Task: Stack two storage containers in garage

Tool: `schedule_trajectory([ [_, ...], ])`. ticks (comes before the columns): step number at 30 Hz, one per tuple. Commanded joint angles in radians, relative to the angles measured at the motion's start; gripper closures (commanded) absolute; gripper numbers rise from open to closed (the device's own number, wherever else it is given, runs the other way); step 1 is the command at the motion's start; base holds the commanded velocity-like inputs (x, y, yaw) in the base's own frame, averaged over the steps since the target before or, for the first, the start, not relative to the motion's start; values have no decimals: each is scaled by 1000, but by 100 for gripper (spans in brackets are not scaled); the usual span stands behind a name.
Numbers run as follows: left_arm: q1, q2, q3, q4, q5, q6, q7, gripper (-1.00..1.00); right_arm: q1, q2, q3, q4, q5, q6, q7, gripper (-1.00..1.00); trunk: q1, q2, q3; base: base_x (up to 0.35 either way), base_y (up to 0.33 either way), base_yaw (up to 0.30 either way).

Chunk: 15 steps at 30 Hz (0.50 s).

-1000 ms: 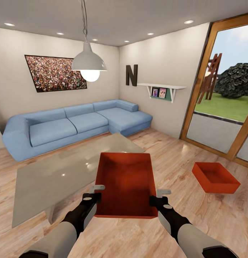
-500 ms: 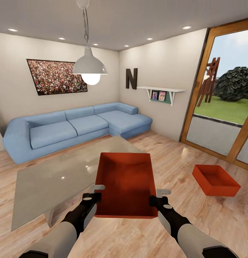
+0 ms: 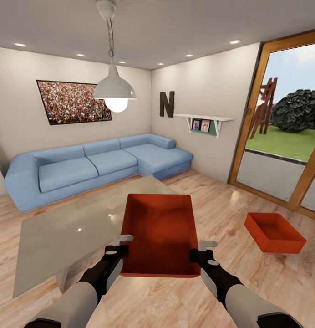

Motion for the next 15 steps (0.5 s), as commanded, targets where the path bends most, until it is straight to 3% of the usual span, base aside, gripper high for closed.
schedule_trajectory([
  [1, -1, 1, 4, 1, 22, 7, 11, 100, -1, -1, -19, -3, 1, -12, -51, 100, 1, -2, -1, 0, 0, 0],
  [15, -1, 1, 5, 1, 22, 6, 11, 100, -1, -1, -19, -3, 1, -12, -51, 100, 1, -2, 22, 0, 0, 0],
])
